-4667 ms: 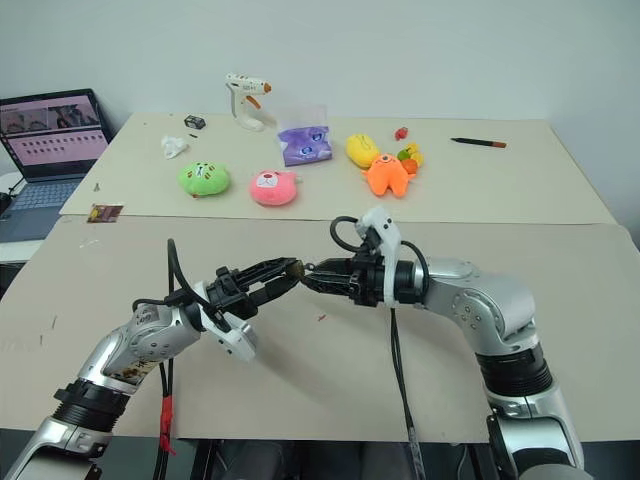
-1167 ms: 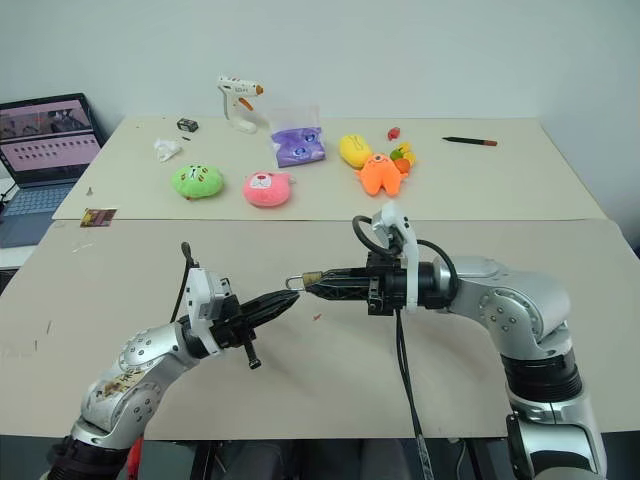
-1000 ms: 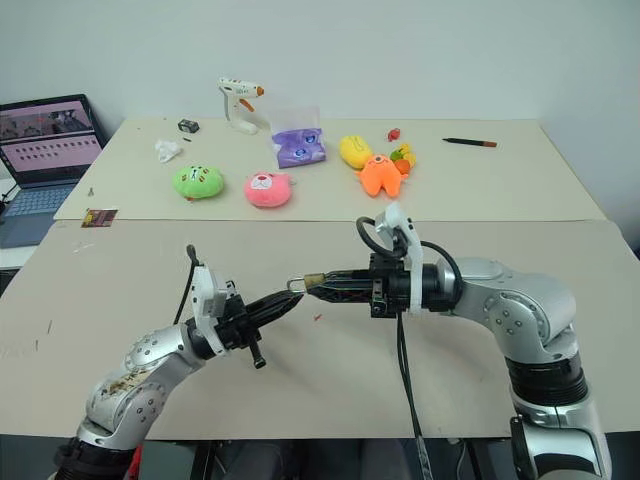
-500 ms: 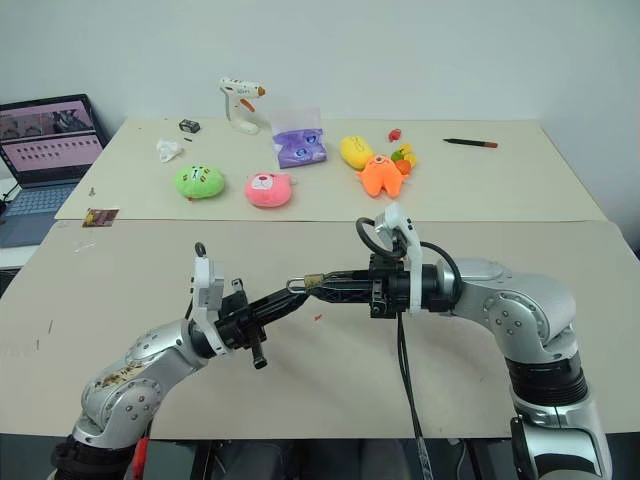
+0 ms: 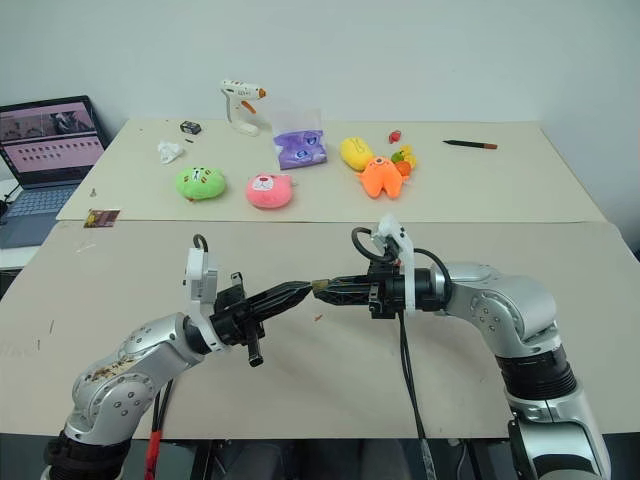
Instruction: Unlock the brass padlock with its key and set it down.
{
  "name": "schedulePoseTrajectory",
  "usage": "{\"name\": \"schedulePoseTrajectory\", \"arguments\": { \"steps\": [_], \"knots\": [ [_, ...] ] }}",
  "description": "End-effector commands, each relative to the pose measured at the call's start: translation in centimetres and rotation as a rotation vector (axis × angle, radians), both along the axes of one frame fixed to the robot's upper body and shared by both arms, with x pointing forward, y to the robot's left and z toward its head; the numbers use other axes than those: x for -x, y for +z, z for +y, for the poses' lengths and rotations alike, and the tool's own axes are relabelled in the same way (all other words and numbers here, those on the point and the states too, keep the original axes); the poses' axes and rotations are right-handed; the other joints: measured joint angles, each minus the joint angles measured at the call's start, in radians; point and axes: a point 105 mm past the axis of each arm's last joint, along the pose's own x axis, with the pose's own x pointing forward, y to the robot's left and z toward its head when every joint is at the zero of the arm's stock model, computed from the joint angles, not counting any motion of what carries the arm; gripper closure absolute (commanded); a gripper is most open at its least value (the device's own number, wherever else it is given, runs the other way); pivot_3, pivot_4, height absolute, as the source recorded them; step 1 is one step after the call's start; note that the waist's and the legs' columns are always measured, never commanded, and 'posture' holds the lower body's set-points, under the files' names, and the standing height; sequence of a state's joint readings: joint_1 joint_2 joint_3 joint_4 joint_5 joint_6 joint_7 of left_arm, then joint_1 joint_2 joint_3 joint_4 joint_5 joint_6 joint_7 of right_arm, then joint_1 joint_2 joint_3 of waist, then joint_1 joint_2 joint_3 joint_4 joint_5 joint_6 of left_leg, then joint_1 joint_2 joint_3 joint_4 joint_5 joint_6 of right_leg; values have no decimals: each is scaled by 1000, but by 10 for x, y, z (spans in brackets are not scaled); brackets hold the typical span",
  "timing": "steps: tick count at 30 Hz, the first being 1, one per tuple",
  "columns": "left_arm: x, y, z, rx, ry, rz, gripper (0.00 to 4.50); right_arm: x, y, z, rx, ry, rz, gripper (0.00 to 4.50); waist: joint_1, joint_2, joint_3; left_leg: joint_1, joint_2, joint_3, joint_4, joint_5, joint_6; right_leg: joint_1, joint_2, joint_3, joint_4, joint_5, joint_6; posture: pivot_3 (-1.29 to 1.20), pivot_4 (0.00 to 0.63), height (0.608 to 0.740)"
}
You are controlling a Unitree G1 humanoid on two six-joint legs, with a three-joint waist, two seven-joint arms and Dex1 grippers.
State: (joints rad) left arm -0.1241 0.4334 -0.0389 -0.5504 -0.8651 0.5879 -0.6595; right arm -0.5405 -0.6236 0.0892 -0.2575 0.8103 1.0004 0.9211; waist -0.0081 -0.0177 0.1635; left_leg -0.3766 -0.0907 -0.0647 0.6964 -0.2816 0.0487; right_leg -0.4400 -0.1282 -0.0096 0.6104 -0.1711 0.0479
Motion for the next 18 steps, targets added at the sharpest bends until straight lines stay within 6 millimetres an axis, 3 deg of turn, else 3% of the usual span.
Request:
{"name": "schedulePoseTrajectory", "arguments": {
  "steps": [1,11,18],
  "knots": [
    [4,11,-1,13,-8,-45,4481,1,8,0,-14,20,-51,4346,1,0,0,0,0,0,0,0,0,0,0,0,0,0,0,0,150,740],
    [1,11,0,2,-6,-49,4481,3,9,-3,-25,5,-53,4346,3,0,0,0,0,0,0,0,0,0,0,0,0,0,0,0,150,740],
    [4,11,-5,5,-44,-31,4481,-17,10,-10,-29,-90,-74,4346,6,0,0,0,0,0,0,0,0,0,0,0,0,0,0,0,150,740]
  ]
}}
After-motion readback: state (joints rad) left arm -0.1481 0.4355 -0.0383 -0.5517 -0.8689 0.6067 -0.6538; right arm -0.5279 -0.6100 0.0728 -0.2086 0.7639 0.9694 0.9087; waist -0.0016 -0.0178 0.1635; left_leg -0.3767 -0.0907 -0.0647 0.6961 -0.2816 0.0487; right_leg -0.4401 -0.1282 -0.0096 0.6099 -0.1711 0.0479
